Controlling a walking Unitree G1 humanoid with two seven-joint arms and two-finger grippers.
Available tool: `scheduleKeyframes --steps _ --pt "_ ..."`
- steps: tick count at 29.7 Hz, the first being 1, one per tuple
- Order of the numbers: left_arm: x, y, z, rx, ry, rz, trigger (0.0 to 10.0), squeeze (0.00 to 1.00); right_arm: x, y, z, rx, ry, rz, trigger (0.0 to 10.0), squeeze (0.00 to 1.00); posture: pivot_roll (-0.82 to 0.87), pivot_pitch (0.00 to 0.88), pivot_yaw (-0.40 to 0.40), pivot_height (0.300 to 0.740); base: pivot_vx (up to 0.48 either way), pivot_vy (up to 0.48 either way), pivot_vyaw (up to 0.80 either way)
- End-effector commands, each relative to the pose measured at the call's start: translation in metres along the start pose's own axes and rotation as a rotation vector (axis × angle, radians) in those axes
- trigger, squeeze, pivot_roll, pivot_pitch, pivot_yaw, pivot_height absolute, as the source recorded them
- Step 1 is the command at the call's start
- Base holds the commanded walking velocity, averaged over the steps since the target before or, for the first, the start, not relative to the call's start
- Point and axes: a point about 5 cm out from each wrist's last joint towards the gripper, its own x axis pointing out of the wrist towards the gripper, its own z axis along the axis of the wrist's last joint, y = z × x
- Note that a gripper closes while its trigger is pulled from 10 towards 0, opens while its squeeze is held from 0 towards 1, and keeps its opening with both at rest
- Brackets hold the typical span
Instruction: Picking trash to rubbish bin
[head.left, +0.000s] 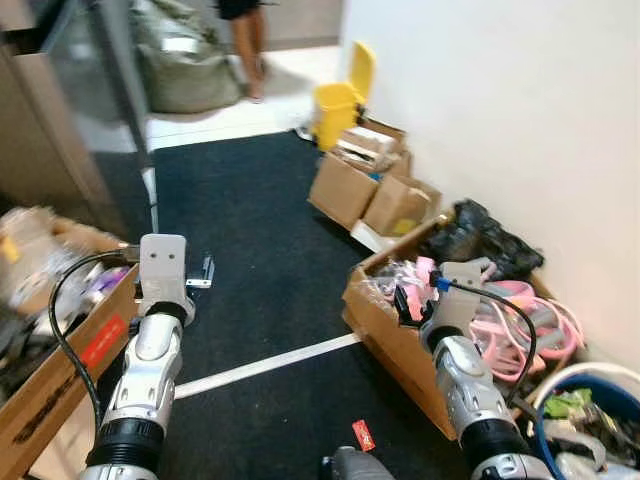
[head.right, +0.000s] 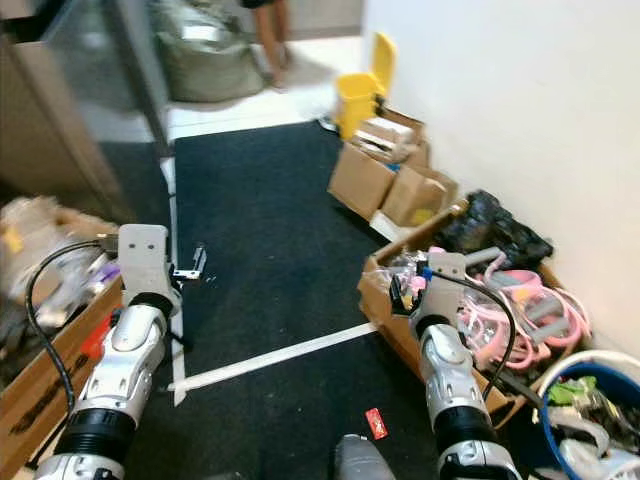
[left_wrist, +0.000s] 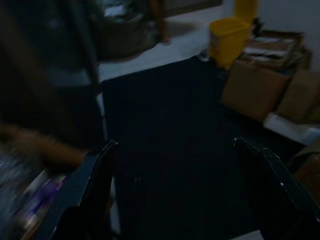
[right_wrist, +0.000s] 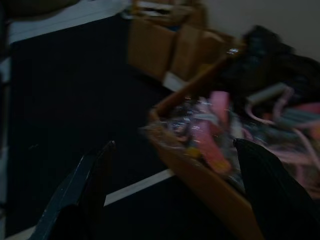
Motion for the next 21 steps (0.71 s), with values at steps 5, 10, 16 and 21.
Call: scheduleKeyframes --steps 5,10,16,21 --pt "0.000 0.005 -0.003 -0.007 0.010 0.021 10.0 0.00 -0.002 0.000 -0.006 0.012 0.025 -0.007 10.0 0.00 0.01 0.000 -0.015 0.740 0.000 0.000 -0.80" --pt "-0.006 0.012 -0.004 -0.009 0.007 0.046 10.0 0.00 -0.003 0.008 -0.007 0.014 0.028 0.016 10.0 0.00 0.01 0.005 -0.014 0.740 0.000 0.000 -0.80" --pt "-0.005 0.017 -0.005 0.017 0.012 0.052 10.0 0.00 -0.003 0.013 -0.010 0.018 0.043 0.019 10.0 0.00 0.02 0.010 -0.025 0.740 0.000 0.000 -0.80" --pt "-0.003 0.018 -0.004 0.020 0.010 0.059 10.0 0.00 -0.003 0.015 -0.011 0.017 0.048 0.022 10.0 0.00 0.02 0.007 -0.024 0.740 0.000 0.000 -0.80"
